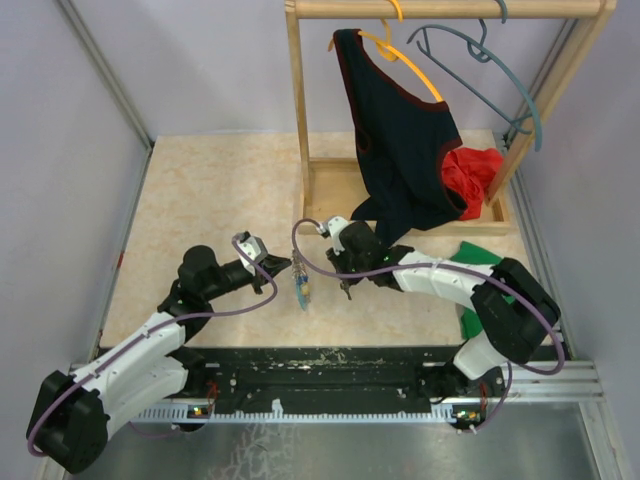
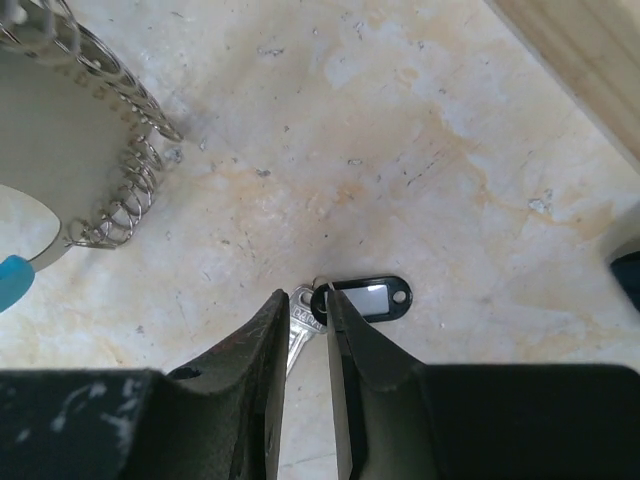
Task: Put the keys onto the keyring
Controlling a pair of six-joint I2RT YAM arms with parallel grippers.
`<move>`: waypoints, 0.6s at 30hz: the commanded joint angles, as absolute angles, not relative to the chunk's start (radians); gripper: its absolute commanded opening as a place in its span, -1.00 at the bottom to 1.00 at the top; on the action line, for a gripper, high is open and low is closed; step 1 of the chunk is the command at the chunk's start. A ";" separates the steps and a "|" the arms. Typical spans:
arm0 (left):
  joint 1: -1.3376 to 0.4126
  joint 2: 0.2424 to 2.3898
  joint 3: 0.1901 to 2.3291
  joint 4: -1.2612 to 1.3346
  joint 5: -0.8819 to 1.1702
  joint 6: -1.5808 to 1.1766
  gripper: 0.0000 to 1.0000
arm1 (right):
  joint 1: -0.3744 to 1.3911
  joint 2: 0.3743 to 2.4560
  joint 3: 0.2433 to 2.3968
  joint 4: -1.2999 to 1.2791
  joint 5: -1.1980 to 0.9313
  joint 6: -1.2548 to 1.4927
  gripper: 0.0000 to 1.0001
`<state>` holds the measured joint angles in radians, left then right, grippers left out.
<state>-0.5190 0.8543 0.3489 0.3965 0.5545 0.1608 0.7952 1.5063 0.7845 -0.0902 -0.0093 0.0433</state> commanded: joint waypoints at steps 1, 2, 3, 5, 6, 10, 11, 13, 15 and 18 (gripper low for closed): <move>-0.514 0.838 0.344 0.417 0.567 0.160 -0.99 | 0.788 1.513 0.927 -0.318 -0.001 0.020 -0.55; -0.514 0.838 0.344 0.417 0.566 0.161 -0.99 | 0.788 1.531 0.955 -0.356 -0.004 0.021 -0.55; -0.514 0.839 0.344 0.416 0.566 0.161 -0.99 | 0.788 1.549 0.981 -0.390 -0.005 0.023 -0.55; -0.515 0.840 0.345 0.415 0.568 0.162 -0.99 | 0.787 1.579 1.023 -0.435 -0.007 0.026 -0.55; -0.514 0.841 0.345 0.413 0.569 0.161 -0.99 | 0.786 1.592 1.042 -0.449 -0.007 0.026 -0.55; -0.515 0.841 0.347 0.410 0.572 0.162 -0.99 | 0.758 1.685 1.119 -0.518 -0.051 0.028 -0.55; -0.514 0.841 0.347 0.411 0.572 0.161 -0.99 | 0.758 1.708 1.136 -0.529 -0.056 0.029 -0.55; -0.514 0.841 0.347 0.409 0.572 0.162 -0.99 | 0.755 1.737 1.161 -0.542 -0.061 0.029 -0.55; -0.514 0.839 0.347 0.408 0.574 0.162 -0.99 | 0.747 1.760 1.175 -0.540 -0.067 0.029 -0.54; -0.514 0.841 0.347 0.408 0.574 0.163 -0.99 | 0.736 1.790 1.193 -0.549 -0.070 0.030 -0.55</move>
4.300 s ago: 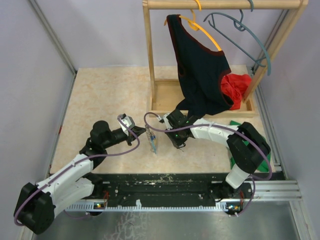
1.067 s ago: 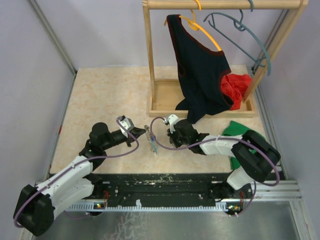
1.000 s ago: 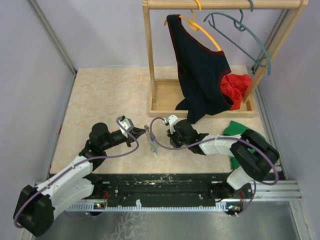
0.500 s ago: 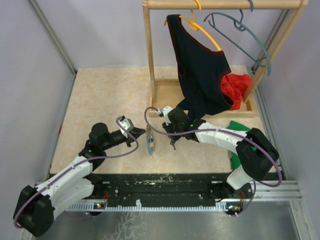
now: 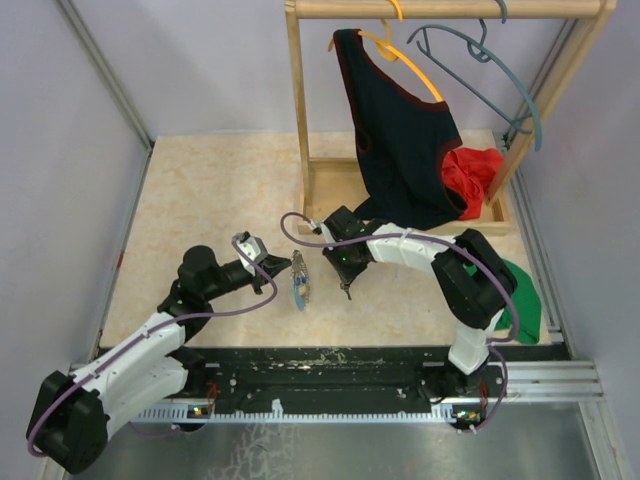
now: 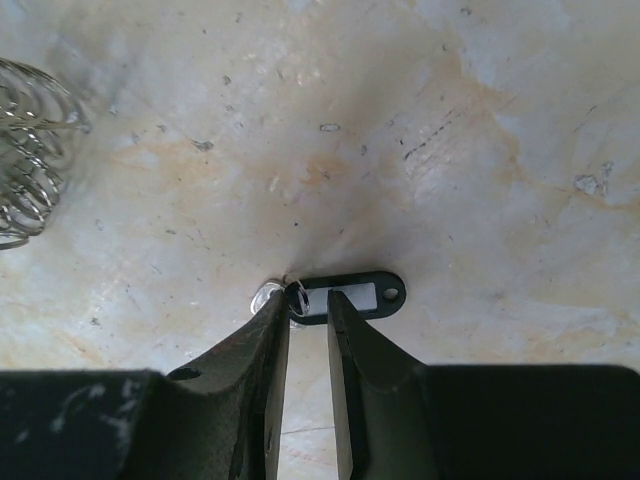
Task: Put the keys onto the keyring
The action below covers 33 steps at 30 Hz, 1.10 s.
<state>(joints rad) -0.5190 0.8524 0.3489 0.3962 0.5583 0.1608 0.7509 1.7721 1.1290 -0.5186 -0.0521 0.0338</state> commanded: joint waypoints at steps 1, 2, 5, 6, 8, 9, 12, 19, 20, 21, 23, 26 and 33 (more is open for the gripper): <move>-0.514 0.841 0.346 0.408 0.574 0.164 -0.99 | 0.737 1.798 1.197 -0.551 -0.071 0.030 -0.55; -0.515 0.842 0.347 0.408 0.575 0.163 -0.99 | 0.737 1.802 1.198 -0.552 -0.076 0.031 -0.56; -0.514 0.846 0.347 0.409 0.575 0.163 -0.99 | 0.736 1.807 1.198 -0.552 -0.094 0.030 -0.61; -0.514 0.845 0.348 0.409 0.575 0.163 -0.99 | 0.736 1.806 1.197 -0.551 -0.100 0.031 -0.63; -0.514 0.849 0.348 0.410 0.577 0.164 -0.99 | 0.735 1.802 1.195 -0.547 -0.109 0.031 -0.68; -0.515 0.849 0.350 0.411 0.577 0.164 -0.99 | 0.736 1.801 1.195 -0.544 -0.114 0.031 -0.70; -0.515 0.851 0.349 0.411 0.578 0.163 -0.99 | 0.735 1.802 1.196 -0.539 -0.129 0.031 -0.77; -0.515 0.849 0.349 0.409 0.577 0.164 -0.99 | 0.735 1.770 1.187 -0.523 -0.135 0.024 -1.00; -0.514 0.850 0.349 0.409 0.577 0.163 -0.99 | 0.736 1.753 1.176 -0.513 -0.133 0.022 -1.00; -0.515 0.851 0.350 0.410 0.578 0.163 -0.99 | 0.735 1.733 1.161 -0.490 -0.132 0.020 -1.00; -0.514 0.849 0.350 0.411 0.577 0.162 -0.99 | 0.736 1.677 1.115 -0.431 -0.132 0.011 -1.00; -0.515 0.847 0.350 0.413 0.578 0.158 -0.99 | 0.736 1.561 1.013 -0.303 -0.132 -0.009 -1.00; -0.514 0.850 0.359 0.429 0.598 0.142 -0.99 | 0.736 1.283 0.762 0.071 -0.186 -0.064 -1.00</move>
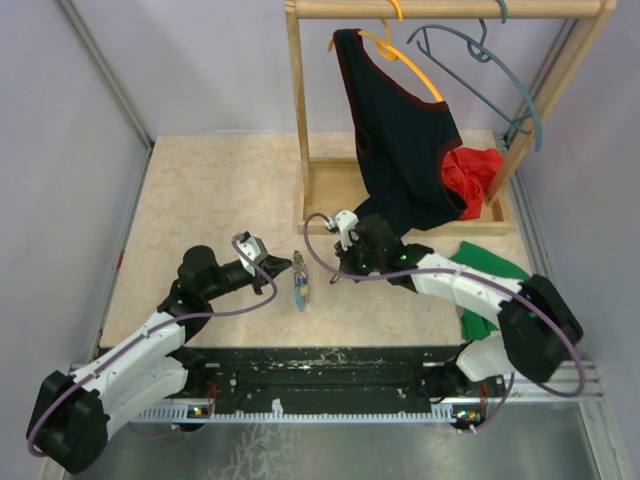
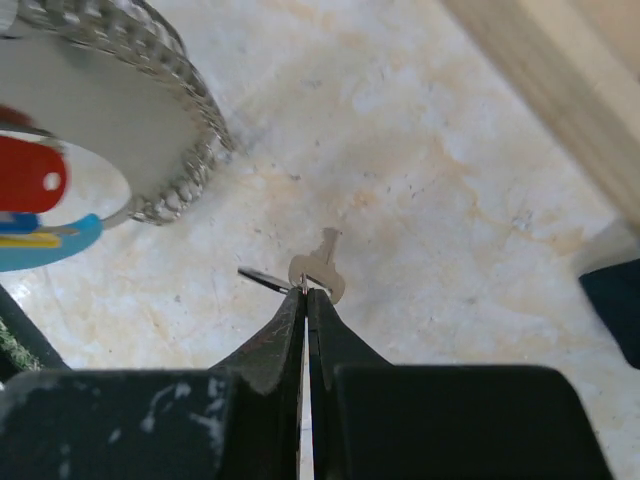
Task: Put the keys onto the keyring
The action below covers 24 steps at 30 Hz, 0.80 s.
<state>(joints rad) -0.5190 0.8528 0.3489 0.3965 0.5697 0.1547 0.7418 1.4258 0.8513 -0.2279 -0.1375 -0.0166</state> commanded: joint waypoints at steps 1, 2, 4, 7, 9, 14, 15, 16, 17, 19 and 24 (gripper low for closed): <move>-0.514 0.851 0.361 0.430 0.604 0.139 -0.99 | 0.735 1.249 0.731 0.115 -0.196 -0.070 -1.00; -0.514 0.853 0.364 0.433 0.609 0.136 -0.99 | 0.735 1.220 0.710 0.149 -0.204 -0.074 -1.00; -0.515 0.856 0.368 0.439 0.620 0.132 -0.99 | 0.735 1.179 0.680 0.201 -0.217 -0.075 -1.00; -0.515 0.868 0.377 0.452 0.644 0.132 -0.99 | 0.735 1.124 0.630 0.296 -0.268 -0.083 -1.00; -0.514 0.877 0.381 0.465 0.665 0.131 -0.99 | 0.735 1.094 0.589 0.385 -0.289 -0.077 -1.00; -0.515 0.906 0.402 0.488 0.727 0.133 -0.99 | 0.735 1.053 0.598 0.383 -0.365 -0.098 -1.00; -0.514 0.912 0.408 0.493 0.741 0.135 -0.99 | 0.736 1.050 0.605 0.368 -0.407 -0.136 -1.00; -0.514 0.917 0.412 0.500 0.753 0.137 -0.99 | 0.735 1.046 0.604 0.371 -0.435 -0.158 -1.00; -0.515 0.925 0.413 0.509 0.770 0.141 -0.99 | 0.736 1.040 0.600 0.382 -0.454 -0.172 -1.00; -0.514 0.936 0.418 0.526 0.803 0.157 -0.99 | 0.735 1.027 0.593 0.385 -0.491 -0.217 -1.00; -0.515 0.970 0.428 0.555 0.900 0.229 -0.99 | 0.735 1.012 0.601 0.344 -0.591 -0.326 -1.00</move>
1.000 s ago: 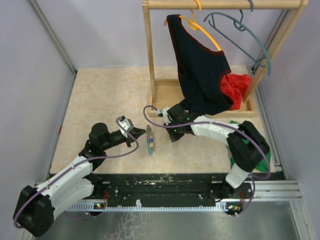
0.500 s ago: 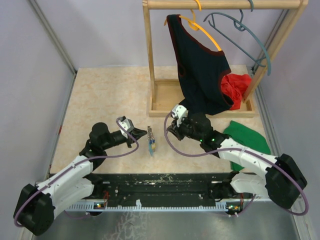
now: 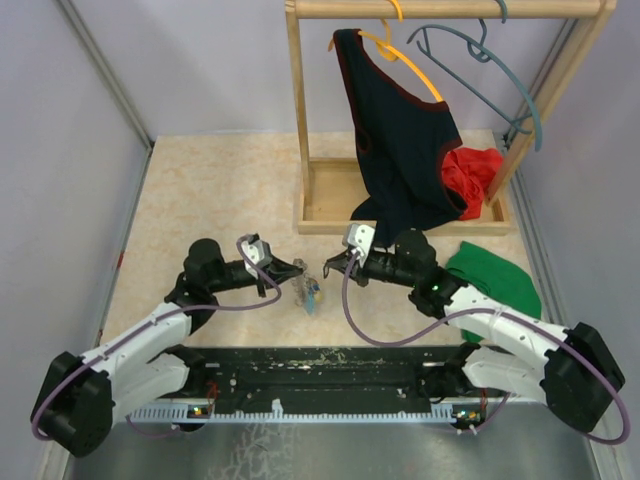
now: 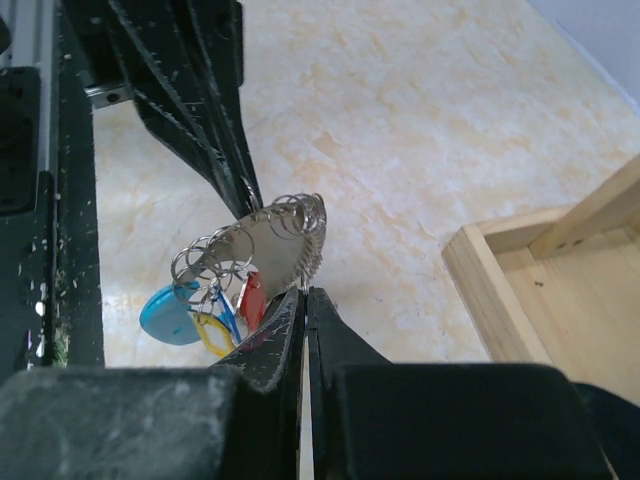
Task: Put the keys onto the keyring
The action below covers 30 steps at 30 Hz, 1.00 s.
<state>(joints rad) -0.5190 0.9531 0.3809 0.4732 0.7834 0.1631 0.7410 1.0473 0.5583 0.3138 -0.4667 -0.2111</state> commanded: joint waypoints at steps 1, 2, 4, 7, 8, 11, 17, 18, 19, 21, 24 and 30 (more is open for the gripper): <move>-0.514 0.978 0.432 0.559 0.916 0.245 -0.99 | 0.736 1.008 0.606 0.336 -0.605 -0.342 -1.00; -0.514 0.987 0.436 0.560 0.928 0.262 -0.99 | 0.736 1.003 0.608 0.329 -0.615 -0.358 -1.00; -0.514 1.004 0.444 0.560 0.954 0.298 -0.99 | 0.736 0.995 0.611 0.317 -0.622 -0.385 -1.00; -0.514 1.024 0.454 0.559 0.976 0.338 -0.99 | 0.738 0.994 0.621 0.288 -0.629 -0.413 -1.00; -0.515 1.029 0.455 0.560 0.984 0.348 -0.99 | 0.742 0.997 0.626 0.279 -0.633 -0.423 -1.00; -0.514 1.042 0.467 0.545 1.002 0.386 -0.99 | 0.765 1.002 0.637 0.256 -0.617 -0.459 -1.00; -0.515 1.039 0.481 0.517 1.007 0.415 -0.99 | 0.845 1.010 0.658 0.217 -0.500 -0.531 -1.00; -0.515 1.039 0.481 0.517 1.009 0.416 -0.99 | 0.855 1.013 0.663 0.209 -0.487 -0.541 -1.00; -0.514 1.039 0.480 0.518 1.014 0.414 -0.99 | 0.861 1.015 0.663 0.208 -0.470 -0.550 -1.00; -0.515 1.037 0.477 0.517 1.021 0.413 -0.99 | 0.870 1.013 0.656 0.223 -0.445 -0.555 -1.00; -0.516 1.041 0.474 0.518 1.024 0.412 -0.99 | 0.881 1.008 0.644 0.247 -0.426 -0.562 -1.00; -0.515 1.049 0.472 0.517 1.023 0.410 -0.99 | 0.898 1.018 0.647 0.236 -0.404 -0.578 -1.00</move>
<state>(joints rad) -0.5190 1.0470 0.4465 0.4892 0.9894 0.3943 0.8822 1.0203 0.6102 0.1932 -0.4294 -0.5526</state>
